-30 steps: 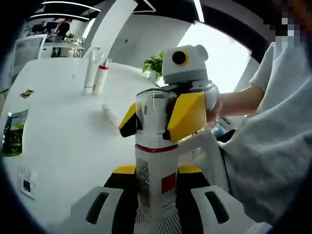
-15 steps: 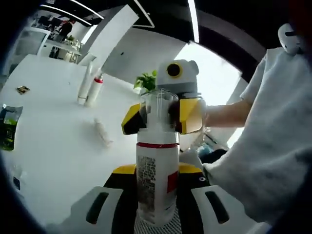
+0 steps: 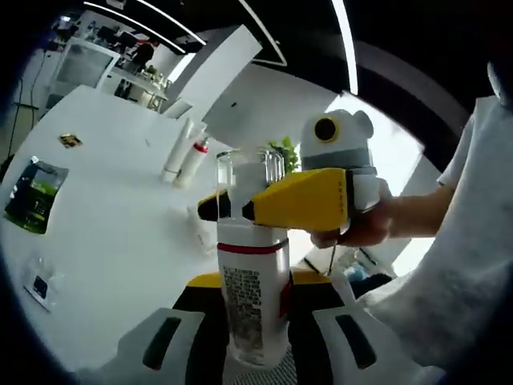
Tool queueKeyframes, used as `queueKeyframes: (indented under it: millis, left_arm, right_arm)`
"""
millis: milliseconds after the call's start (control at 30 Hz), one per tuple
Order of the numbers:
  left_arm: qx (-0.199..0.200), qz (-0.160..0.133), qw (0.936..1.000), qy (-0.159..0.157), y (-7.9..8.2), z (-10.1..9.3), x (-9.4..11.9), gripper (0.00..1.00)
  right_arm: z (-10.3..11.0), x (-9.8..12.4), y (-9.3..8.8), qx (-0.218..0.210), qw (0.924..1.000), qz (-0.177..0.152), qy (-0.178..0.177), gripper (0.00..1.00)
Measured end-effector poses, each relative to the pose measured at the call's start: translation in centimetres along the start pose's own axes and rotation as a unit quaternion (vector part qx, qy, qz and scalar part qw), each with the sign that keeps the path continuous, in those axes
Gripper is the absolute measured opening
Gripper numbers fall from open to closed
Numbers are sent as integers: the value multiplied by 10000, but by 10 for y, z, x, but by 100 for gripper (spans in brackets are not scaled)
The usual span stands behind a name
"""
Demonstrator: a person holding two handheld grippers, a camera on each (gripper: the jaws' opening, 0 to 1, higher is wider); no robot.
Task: Arrange the skincare products in the storage area until every visible bottle or jar stands upright without overlapping.
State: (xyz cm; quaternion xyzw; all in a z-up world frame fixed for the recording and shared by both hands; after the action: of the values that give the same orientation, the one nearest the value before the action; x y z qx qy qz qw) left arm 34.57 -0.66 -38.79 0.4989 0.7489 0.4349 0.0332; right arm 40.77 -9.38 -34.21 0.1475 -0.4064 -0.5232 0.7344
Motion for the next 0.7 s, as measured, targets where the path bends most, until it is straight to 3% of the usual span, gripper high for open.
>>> queueKeyframes:
  millis: [100,167,300,367,567,700]
  left_arm:
    - [-78,98,9997,213,1,4,0,23]
    - [-169,247,9991,307,1,6,0,23]
    - [-188,284,9983,469,2,11,2,23]
    - [-326,324,9974,553,3,11,4,23]
    - [-713,493,9943,620,9,14,6,23]
    - [-828,459,9937,607,13,15,9,23]
  right_arm:
    - [0,0,-5,-164,9995,-152,-203,17]
    - [1,-1,-8,-133,9994,-82,-322,17]
    - [1,-4,-17,-143,9987,136,-480,18]
    - [3,-6,-19,-211,9985,95,-487,18]
    - [5,-15,-22,-39,9979,-12,-643,18]
    - [8,-16,-18,152,9976,-30,-678,17]
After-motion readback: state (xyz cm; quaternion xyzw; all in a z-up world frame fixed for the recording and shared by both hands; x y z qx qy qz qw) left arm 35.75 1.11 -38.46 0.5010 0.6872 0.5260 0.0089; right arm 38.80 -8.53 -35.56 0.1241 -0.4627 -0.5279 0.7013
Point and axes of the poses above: the point that each gripper's makers call its tool centre point, and the gripper's own axes: x roughly backward along the fingers, z roughly to its left, y roughly out of its top, the point moved 9 cm from there along x, roughly backward along the fingers, and after that the axes turned 10 degrees about z, right-handed, at the moved point
